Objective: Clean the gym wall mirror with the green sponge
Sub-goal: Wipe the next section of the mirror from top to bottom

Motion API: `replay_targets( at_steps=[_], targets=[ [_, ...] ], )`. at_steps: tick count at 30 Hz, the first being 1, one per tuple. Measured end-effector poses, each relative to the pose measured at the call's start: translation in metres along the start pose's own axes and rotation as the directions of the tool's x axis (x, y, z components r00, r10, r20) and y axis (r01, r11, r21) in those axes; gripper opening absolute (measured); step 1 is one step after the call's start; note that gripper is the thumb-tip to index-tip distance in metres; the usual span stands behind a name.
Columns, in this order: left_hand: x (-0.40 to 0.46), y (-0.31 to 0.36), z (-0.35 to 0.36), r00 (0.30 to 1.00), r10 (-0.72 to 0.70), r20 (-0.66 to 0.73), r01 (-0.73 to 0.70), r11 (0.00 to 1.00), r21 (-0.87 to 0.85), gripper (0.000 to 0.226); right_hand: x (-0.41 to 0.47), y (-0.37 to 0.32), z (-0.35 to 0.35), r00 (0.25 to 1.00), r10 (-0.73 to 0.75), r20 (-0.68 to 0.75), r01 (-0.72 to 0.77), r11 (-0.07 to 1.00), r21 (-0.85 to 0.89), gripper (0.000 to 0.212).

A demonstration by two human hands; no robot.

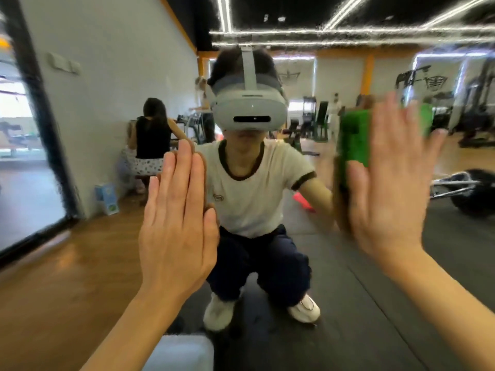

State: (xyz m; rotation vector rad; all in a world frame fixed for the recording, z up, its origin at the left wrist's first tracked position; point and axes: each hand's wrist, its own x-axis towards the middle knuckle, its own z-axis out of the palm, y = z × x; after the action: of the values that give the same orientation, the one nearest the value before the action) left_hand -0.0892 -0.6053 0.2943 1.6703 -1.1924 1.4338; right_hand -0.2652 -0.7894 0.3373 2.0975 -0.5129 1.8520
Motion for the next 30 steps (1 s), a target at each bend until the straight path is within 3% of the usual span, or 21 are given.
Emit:
replay_targets(
  at_steps=[2,4,7,9,11,13,16,18,19,20,22,25,27,30],
  targets=[
    [0.0,-0.001,0.0,1.0,-0.002,0.006,0.002,1.0,-0.001,0.063,-0.012,-0.006,0.001,0.973,0.216,-0.086,-0.21,0.975,0.075,0.058],
    [-0.001,-0.001,0.0,1.0,0.001,0.008,-0.001,1.0,-0.004,0.063,-0.022,-0.047,0.013,0.959,0.27,-0.086,-0.258,0.957,0.131,0.059],
    [-0.001,-0.002,0.0,1.0,0.01,0.004,-0.01,1.0,-0.014,0.061,-0.049,-0.112,0.036,0.992,-0.113,0.058,0.104,0.985,0.136,0.056],
    [-0.001,-0.003,-0.001,1.0,0.01,0.006,-0.01,1.0,-0.027,0.06,-0.061,-0.112,0.039,0.936,-0.338,0.098,0.328,0.939,0.107,0.052],
    [-0.001,-0.003,-0.002,1.0,0.009,0.012,-0.009,1.0,-0.029,0.061,-0.059,-0.076,0.033,0.896,-0.433,0.097,0.429,0.901,0.061,0.055],
    [-0.001,-0.002,-0.002,1.0,0.009,0.014,-0.009,1.0,-0.017,0.063,-0.059,-0.028,0.016,0.922,-0.367,0.127,0.37,0.929,0.0,0.068],
    [-0.002,0.0,-0.001,1.0,-0.005,-0.001,0.005,1.0,-0.012,0.064,-0.07,0.022,-0.009,0.992,-0.051,0.114,0.057,0.997,-0.042,0.062],
    [-0.002,0.001,-0.002,1.0,-0.005,-0.006,0.005,1.0,-0.012,0.063,-0.076,0.009,-0.006,0.989,0.136,0.058,-0.136,0.991,-0.005,0.058],
    [-0.002,0.0,-0.002,1.0,-0.003,-0.006,0.003,1.0,-0.013,0.063,-0.077,-0.009,0.001,0.986,0.158,0.048,-0.158,0.987,0.012,0.06],
    [-0.002,0.0,-0.002,1.0,-0.002,-0.002,0.002,1.0,-0.013,0.063,-0.079,-0.032,0.01,0.993,0.101,0.058,-0.103,0.994,0.024,0.063],
    [-0.002,0.001,-0.003,1.0,-0.005,0.007,0.005,1.0,-0.012,0.063,-0.089,-0.071,0.029,0.98,-0.161,0.115,0.156,0.987,0.047,0.068],
    [-0.002,0.002,-0.003,1.0,-0.013,0.019,0.013,1.0,-0.023,0.063,-0.097,-0.069,0.03,0.879,-0.452,0.152,0.454,0.891,0.022,0.064],
    [-0.002,0.0,-0.003,1.0,-0.008,0.015,0.008,1.0,-0.013,0.063,-0.096,-0.024,0.019,0.85,-0.506,0.15,0.514,0.858,-0.016,0.064],
    [-0.002,0.002,-0.001,1.0,-0.009,0.012,0.009,1.0,-0.014,0.063,-0.098,0.065,-0.009,0.91,-0.388,0.145,0.404,0.909,-0.101,0.062]
  ],
)
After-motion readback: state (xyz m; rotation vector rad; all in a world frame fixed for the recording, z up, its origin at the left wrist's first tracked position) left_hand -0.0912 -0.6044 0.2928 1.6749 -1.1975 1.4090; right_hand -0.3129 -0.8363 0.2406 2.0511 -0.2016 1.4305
